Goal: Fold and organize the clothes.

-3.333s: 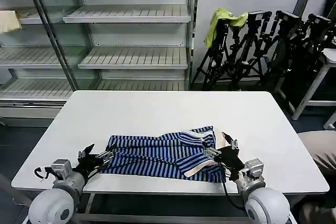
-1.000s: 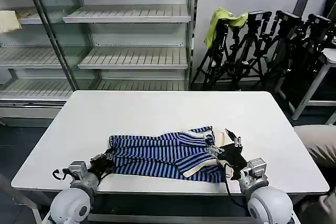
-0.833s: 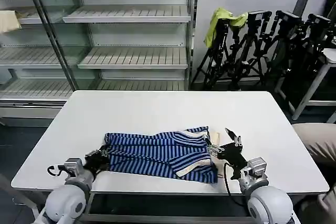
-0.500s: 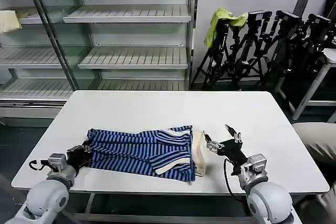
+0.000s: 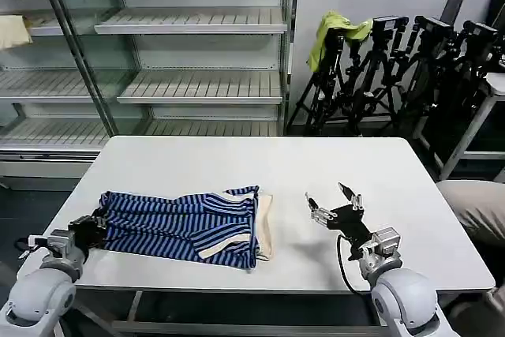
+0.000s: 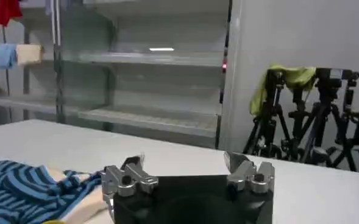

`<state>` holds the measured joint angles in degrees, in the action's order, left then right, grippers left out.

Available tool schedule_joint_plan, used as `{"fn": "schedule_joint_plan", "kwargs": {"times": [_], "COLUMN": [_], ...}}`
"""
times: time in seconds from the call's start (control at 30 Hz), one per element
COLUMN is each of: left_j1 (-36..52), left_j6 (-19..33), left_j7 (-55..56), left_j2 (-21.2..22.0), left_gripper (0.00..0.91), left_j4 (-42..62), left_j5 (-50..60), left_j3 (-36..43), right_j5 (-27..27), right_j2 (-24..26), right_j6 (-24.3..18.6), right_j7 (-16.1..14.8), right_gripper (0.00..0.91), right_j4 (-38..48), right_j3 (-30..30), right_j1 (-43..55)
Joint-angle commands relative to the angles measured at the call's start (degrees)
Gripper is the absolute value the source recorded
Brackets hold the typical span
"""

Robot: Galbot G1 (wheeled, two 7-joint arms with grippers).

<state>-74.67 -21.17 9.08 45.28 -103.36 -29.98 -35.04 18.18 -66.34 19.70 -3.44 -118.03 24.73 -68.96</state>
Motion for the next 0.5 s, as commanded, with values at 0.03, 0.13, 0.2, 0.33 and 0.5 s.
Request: {"fn": "schedule_joint_plan", "kwargs": {"times": [0.03,0.13,0.2,0.33,0.5], "left_j1": [-1.9,-0.8,-0.4,-1.2,-3.3], "left_j6": [-2.0,-3.1,-3.4,-3.5,-5.1], "left_j7": [-0.5,-0.1,-0.2,-0.4,-0.4], "left_j2": [-1.5,-0.9,-0.8,-0.7,1.0], "left_gripper": [0.0,0.0,0.0,0.0,0.0], "left_j4": [-5.4,-9.4,-11.6,-16.9,-25.1], "left_j5": [1.5,2.3,4.6,7.3,7.5], "left_j3": [-3.6,-2.2,-1.4,0.3,3.9], "right_j5": [-2.1,-2.2,-2.1,-2.1,-2.2], "right_j2": [-0.3,0.6,1.3,2.2,2.6], "right_j6": [-1.7,-1.4,-1.2,-1.0,-0.2], "right_j7": [-0.7,-0.8,-0.7,-0.7,-0.4], "right_gripper": [0.907,0.907,0.907,0.907,0.907], "right_j4": [0.0,-0.8,-1.0,-1.1,-1.2], "right_j3": [0.5,1.1,1.5,2.1,2.2], "right_j1": [0.2,0.0,-0.1,-0.3,-0.2]}}
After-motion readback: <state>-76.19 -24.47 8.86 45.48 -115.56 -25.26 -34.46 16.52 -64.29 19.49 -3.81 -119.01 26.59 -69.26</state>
